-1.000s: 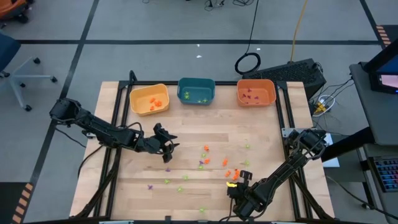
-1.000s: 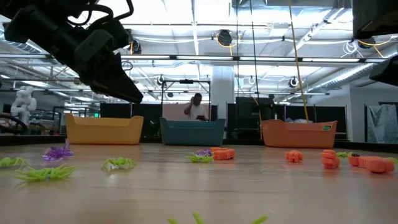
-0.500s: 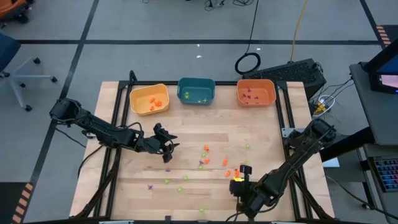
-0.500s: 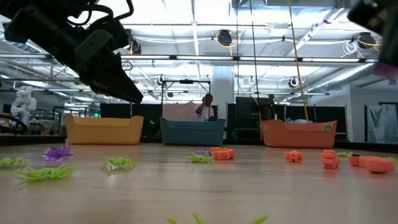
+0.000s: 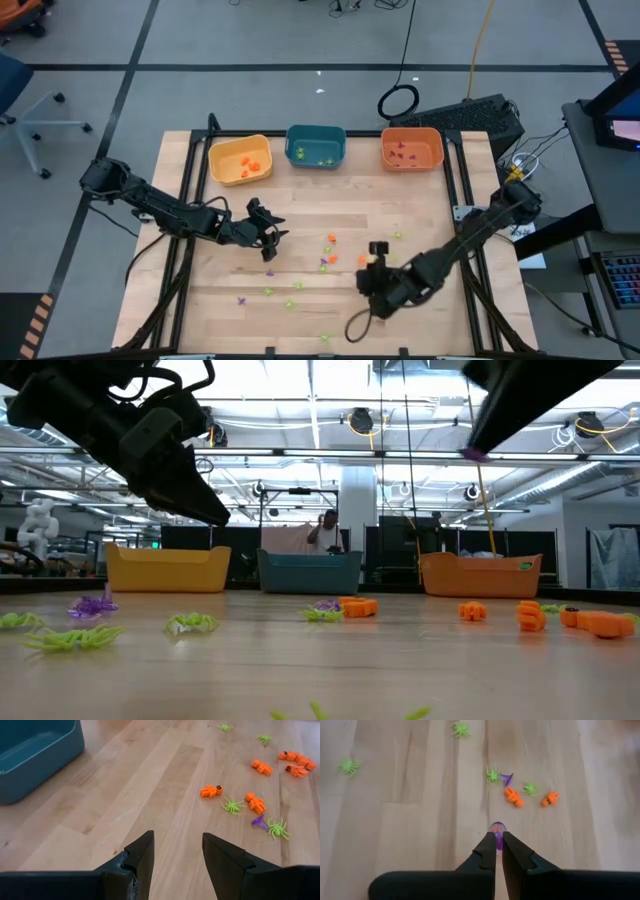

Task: Sort Halloween decoration
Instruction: Put the violet witch hat toy into the orange bin

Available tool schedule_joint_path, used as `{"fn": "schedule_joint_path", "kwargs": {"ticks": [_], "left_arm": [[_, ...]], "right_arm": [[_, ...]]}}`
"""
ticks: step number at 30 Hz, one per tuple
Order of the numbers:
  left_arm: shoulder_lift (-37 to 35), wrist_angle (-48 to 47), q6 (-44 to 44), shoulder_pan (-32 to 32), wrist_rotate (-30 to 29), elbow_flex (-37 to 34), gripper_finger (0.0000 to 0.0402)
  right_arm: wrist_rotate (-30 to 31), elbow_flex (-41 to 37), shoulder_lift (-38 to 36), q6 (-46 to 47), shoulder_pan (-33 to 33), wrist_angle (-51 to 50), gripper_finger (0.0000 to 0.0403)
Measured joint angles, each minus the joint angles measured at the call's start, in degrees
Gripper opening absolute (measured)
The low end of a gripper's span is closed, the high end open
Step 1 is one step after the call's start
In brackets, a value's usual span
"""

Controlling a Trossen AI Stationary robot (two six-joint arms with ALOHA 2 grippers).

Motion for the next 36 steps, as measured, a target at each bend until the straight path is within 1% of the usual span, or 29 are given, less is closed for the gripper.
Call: {"fn": "schedule_joint_path", "kwargs": {"ticks": [7, 9, 12, 21, 27, 31, 33, 36], "left_arm": [[0.0, 0.0, 0.0, 0.0, 0.0, 0.0, 0.0166], [0.0, 0.0, 0.0, 0.0, 0.0, 0.0, 0.0166], [0.0, 0.0, 0.0, 0.0, 0.0, 0.0, 0.0166], [0.0, 0.0, 0.1, 0.2, 0.0, 0.0, 0.0166], [0.0, 0.0, 0.1, 0.2, 0.0, 0.0, 0.0166], [0.0, 0.5, 0.0, 0.1, 0.3, 0.0, 0.0166], [0.0, 1.8, 0.1, 0.1, 1.2, 0.0, 0.0166], [0.0, 3.5, 0.1, 0.1, 1.3, 0.0, 0.0166]], "right_arm": [[-4.7, 0.0, 0.0, -9.8, -5.0, 3.3, 0.0], [-5.2, -1.3, 0.0, -11.7, -6.1, 7.6, 0.0], [-5.3, -5.7, -0.2, -15.0, -7.2, 18.7, 0.0], [-5.2, -21.8, -0.3, -23.3, -11.1, 60.6, 0.0], [-5.2, -31.8, -0.1, -27.3, -14.3, 85.7, 0.0], [-5.2, -36.9, -0.1, -27.5, -15.6, 95.1, 0.0], [-5.3, -38.6, -0.1, -27.5, -15.6, 97.7, 0.0], [-5.3, -39.5, -0.1, -27.4, -15.5, 98.9, 0.0]]}}
